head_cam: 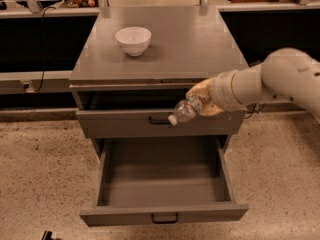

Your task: Pick water bottle from middle drawer and place on counter

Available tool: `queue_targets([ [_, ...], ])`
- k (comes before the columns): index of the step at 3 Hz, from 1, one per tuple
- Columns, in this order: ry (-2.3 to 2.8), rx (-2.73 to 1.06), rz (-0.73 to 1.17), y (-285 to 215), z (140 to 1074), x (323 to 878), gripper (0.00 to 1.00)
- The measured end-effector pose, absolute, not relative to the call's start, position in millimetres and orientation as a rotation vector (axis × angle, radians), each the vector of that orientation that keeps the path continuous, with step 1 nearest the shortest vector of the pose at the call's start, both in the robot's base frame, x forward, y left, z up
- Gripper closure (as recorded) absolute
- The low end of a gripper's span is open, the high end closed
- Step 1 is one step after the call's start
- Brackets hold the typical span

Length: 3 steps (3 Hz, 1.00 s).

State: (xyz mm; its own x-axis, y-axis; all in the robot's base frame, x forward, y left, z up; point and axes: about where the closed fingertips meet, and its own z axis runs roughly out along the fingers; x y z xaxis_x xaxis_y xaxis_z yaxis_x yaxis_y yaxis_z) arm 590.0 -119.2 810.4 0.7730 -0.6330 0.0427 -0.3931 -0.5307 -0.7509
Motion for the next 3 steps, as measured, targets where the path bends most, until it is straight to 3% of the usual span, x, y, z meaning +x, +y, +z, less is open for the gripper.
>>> queue_targets([
  [2,0.868,-2.052,-0.345,-129.9,881.4,669.3,1.00],
  [3,0.948,-2.058,-0.346,-128.8,896.3,700.5,0.82],
])
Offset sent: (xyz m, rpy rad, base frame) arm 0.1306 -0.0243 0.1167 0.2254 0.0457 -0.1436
